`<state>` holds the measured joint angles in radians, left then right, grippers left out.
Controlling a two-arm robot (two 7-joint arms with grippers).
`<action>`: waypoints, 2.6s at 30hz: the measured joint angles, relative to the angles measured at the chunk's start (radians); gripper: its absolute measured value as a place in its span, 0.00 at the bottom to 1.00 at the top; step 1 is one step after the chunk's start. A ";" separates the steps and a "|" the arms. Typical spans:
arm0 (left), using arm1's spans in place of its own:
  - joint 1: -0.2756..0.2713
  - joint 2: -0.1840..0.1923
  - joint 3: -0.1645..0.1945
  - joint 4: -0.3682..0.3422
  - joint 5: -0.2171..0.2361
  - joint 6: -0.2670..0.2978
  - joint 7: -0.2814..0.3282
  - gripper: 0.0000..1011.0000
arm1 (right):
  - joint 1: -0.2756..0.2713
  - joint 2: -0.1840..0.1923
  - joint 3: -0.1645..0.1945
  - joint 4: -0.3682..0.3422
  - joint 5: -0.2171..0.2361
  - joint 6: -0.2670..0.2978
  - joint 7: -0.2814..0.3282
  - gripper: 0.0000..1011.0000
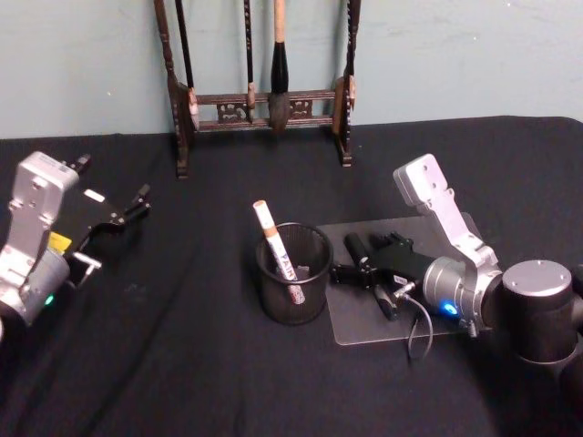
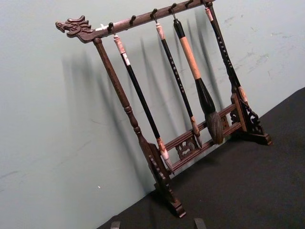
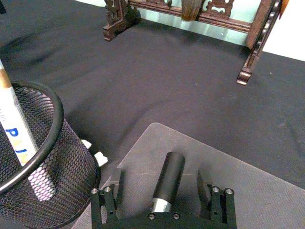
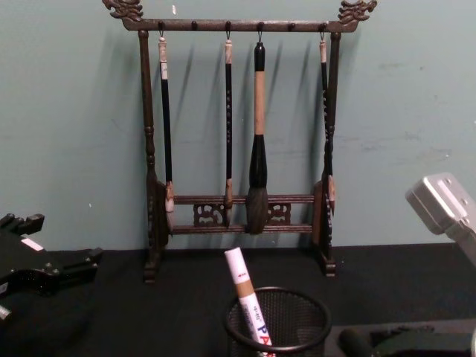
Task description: Pick up the water-based marker from the table and place it into the pen holder.
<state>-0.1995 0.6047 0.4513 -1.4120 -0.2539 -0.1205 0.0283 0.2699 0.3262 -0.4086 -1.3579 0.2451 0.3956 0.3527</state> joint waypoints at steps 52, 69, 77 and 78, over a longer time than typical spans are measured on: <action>0.000 0.000 0.000 0.000 0.000 0.000 0.000 0.99 | -0.011 0.003 0.011 -0.018 0.019 -0.042 0.023 0.24; 0.000 0.000 0.000 0.000 0.000 0.000 0.000 0.99 | -0.034 -0.002 0.068 -0.026 0.139 -0.436 0.128 0.24; 0.000 0.000 0.000 0.000 0.000 0.000 0.000 0.99 | 0.000 -0.046 0.055 0.039 0.210 -0.587 0.210 0.24; 0.000 0.000 0.000 0.000 0.000 0.000 0.000 0.99 | 0.008 -0.058 0.047 0.052 0.222 -0.605 0.223 0.24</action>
<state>-0.1995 0.6047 0.4514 -1.4120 -0.2539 -0.1205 0.0283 0.2783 0.2686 -0.3616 -1.3055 0.4674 -0.2092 0.5762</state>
